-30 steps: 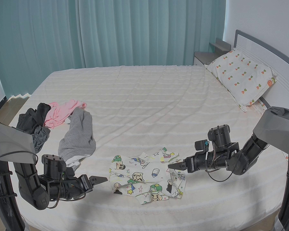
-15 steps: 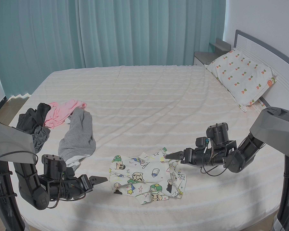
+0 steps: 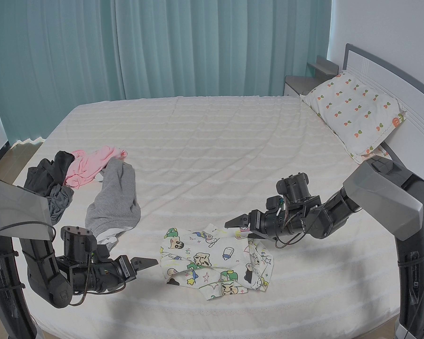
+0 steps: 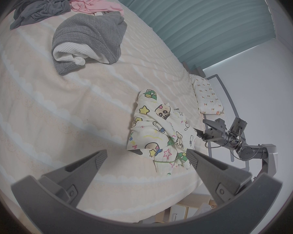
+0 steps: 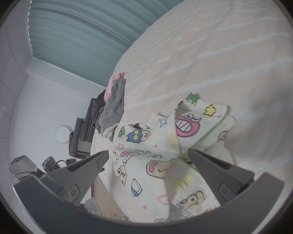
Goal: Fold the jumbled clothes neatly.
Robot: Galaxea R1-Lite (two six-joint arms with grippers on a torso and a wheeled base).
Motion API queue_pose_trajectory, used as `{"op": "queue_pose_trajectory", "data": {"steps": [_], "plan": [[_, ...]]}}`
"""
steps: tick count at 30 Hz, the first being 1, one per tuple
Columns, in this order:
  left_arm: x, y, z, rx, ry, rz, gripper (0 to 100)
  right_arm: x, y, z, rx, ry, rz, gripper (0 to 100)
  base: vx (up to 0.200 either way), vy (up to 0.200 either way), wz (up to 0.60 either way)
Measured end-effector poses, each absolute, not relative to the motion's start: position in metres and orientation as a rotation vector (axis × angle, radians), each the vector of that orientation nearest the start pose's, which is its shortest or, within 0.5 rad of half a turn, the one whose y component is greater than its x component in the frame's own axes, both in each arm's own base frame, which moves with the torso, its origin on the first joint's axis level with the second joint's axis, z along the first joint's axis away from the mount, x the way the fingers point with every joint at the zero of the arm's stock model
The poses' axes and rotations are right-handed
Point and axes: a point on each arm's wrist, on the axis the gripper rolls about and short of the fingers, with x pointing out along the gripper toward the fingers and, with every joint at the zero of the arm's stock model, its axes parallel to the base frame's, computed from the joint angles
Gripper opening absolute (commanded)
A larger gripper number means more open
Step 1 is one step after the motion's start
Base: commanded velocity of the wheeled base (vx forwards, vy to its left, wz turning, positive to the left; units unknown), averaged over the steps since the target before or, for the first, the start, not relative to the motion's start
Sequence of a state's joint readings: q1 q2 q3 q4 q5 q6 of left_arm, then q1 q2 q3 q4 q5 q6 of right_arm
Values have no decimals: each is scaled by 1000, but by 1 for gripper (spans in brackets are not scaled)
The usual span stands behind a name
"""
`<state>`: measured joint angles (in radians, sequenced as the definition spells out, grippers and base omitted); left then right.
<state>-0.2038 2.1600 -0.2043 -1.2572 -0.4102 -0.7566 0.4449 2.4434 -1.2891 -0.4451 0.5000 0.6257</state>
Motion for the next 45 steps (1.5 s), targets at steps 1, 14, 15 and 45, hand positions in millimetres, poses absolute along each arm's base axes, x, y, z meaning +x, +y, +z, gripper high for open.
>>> {"op": "queue_pose_trajectory", "data": {"steps": [1, 14, 15, 45], "plan": [[241, -59, -6, -775, 897, -294, 100, 398, 203, -3, 572, 996, 644, 0, 0, 0, 0], [239, -58, -5, -779, 891, -279, 100, 413, 207, -22, 561, 1032, 548, 0, 0, 0, 0], [239, -58, -5, -780, 891, -278, 100, 414, 205, -22, 569, 1026, 542, 0, 0, 0, 0], [238, -58, -7, -777, 893, -272, 100, 434, 149, 3, 666, 869, 479, 100, 0, 0, 0]]}}
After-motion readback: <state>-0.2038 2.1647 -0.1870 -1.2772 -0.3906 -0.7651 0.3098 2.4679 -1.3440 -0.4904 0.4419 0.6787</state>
